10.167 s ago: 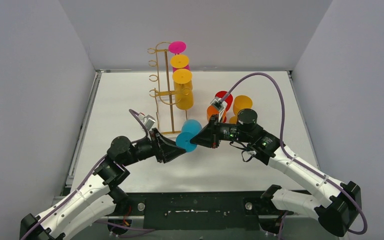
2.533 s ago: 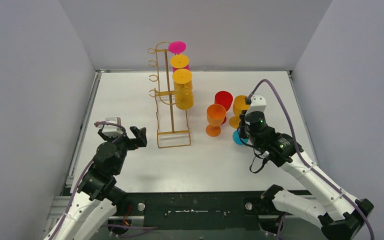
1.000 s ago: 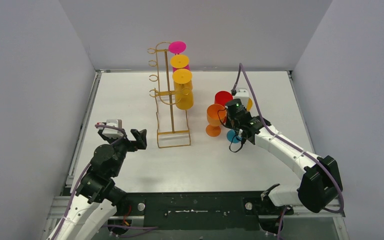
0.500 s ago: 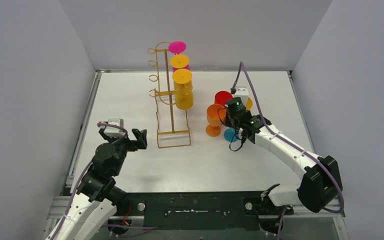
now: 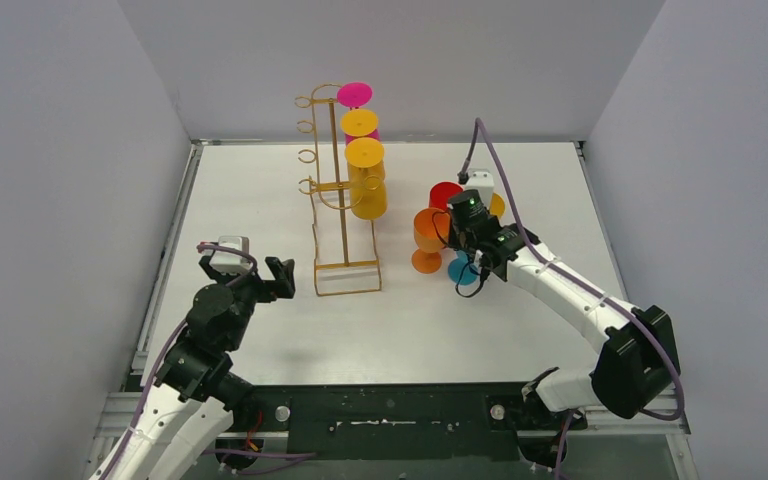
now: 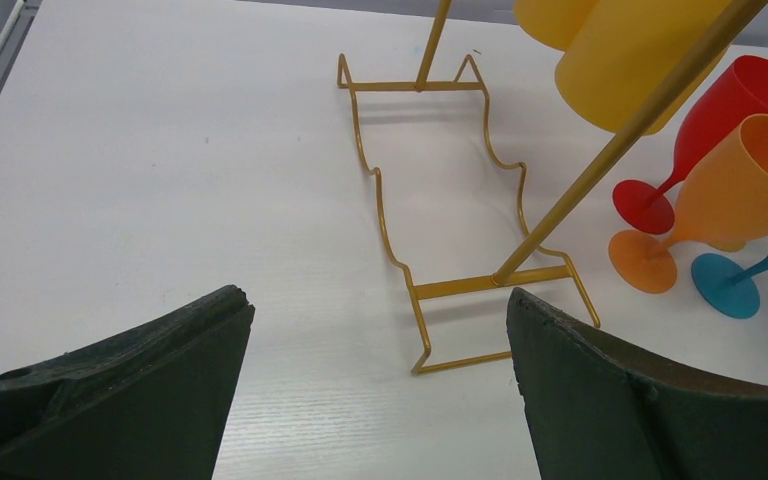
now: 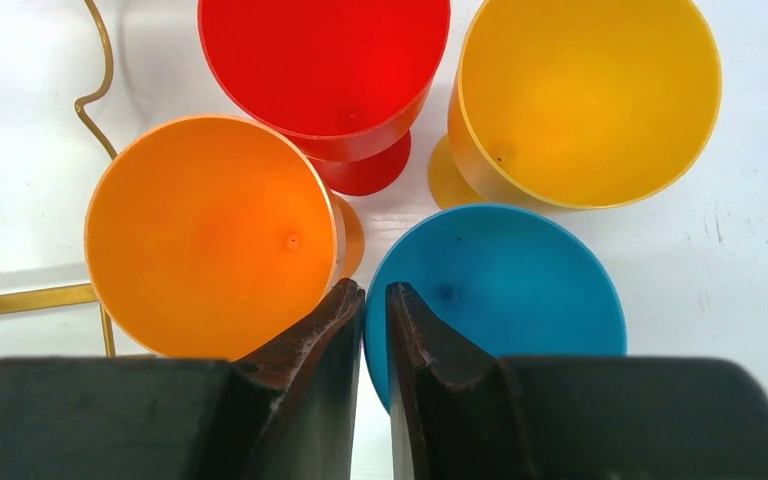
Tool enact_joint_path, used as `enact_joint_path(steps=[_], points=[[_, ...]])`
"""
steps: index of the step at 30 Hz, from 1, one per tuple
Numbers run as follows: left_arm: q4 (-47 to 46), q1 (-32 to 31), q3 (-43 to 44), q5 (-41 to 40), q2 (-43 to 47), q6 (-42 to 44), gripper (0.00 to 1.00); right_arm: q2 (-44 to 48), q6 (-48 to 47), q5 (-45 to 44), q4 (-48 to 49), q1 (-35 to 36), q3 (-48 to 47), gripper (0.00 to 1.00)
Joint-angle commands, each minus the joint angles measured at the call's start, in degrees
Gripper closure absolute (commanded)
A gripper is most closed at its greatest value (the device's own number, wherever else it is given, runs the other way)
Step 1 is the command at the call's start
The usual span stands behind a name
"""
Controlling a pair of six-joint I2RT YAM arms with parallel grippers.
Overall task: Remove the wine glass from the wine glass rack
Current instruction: Place the wine glass at the center of the board.
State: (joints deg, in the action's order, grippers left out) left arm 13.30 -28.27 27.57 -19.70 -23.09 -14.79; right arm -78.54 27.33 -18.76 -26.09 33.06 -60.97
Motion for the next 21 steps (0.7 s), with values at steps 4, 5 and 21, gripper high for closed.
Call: enact_joint_path(steps=[4,5,21], points=[[-0.6,0.5,1.6,-0.8,-1.3,0.4,0.03,1.2,-3.3,-1.5,-2.3,0.1,-6.7,0.81],[-0.5,0.5,1.7,-0.8,-1.5,0.3,0.03,1.6,-3.9,-1.7,-3.0,0.1,-7.4,0.81],[1.1,1.0,2.6,-5.1,-1.5,-1.2,0.03,14.3,1.2,27.5,20.2,9.0,9.7,0.51]])
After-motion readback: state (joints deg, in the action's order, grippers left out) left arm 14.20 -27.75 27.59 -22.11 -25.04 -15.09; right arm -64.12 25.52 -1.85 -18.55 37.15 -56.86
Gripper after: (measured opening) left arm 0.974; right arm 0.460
